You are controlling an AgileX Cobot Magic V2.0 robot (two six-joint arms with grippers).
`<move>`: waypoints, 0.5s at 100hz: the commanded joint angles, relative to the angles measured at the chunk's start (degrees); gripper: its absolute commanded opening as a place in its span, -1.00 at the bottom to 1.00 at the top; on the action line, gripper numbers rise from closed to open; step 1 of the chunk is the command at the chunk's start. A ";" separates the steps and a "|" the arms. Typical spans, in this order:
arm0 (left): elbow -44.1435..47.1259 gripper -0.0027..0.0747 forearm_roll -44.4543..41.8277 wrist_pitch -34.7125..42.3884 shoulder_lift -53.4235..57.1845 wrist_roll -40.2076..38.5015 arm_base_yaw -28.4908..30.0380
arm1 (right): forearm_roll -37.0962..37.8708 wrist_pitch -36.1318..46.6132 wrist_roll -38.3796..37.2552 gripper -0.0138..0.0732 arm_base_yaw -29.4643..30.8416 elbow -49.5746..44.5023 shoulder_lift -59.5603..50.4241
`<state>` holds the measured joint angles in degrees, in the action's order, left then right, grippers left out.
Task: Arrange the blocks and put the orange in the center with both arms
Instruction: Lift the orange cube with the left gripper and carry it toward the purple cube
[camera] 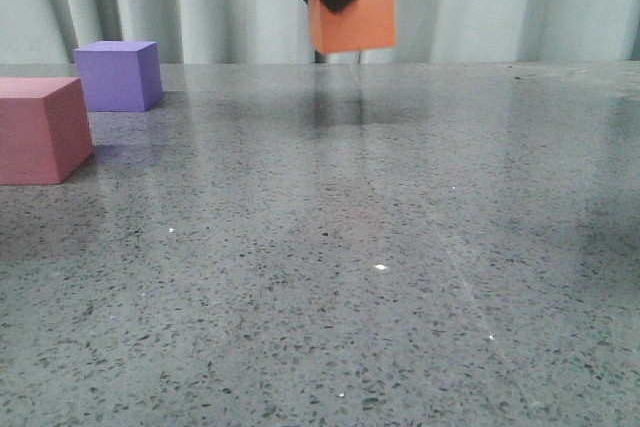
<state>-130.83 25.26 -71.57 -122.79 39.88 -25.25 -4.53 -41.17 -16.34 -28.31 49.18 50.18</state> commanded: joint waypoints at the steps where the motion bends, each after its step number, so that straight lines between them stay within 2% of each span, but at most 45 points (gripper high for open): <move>1: -2.42 -0.61 0.88 -0.53 5.65 -9.22 0.80 | 0.03 3.34 0.12 0.70 0.23 1.54 -0.62; 20: -2.42 -0.63 -4.13 -0.53 8.85 -24.87 5.10 | 0.03 3.71 0.12 0.70 0.23 1.54 -0.62; 37: -2.04 -0.63 -6.65 -0.53 12.67 -31.43 8.90 | 0.08 3.71 0.12 0.70 0.23 1.54 -0.62; 50: 0.27 -0.63 -16.25 -0.53 16.45 -36.81 9.65 | 0.08 3.83 0.12 0.70 0.23 1.54 -0.62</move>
<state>-130.43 13.52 -72.17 -112.36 7.30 -15.82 -4.53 -41.17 -16.34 -28.31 49.18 50.18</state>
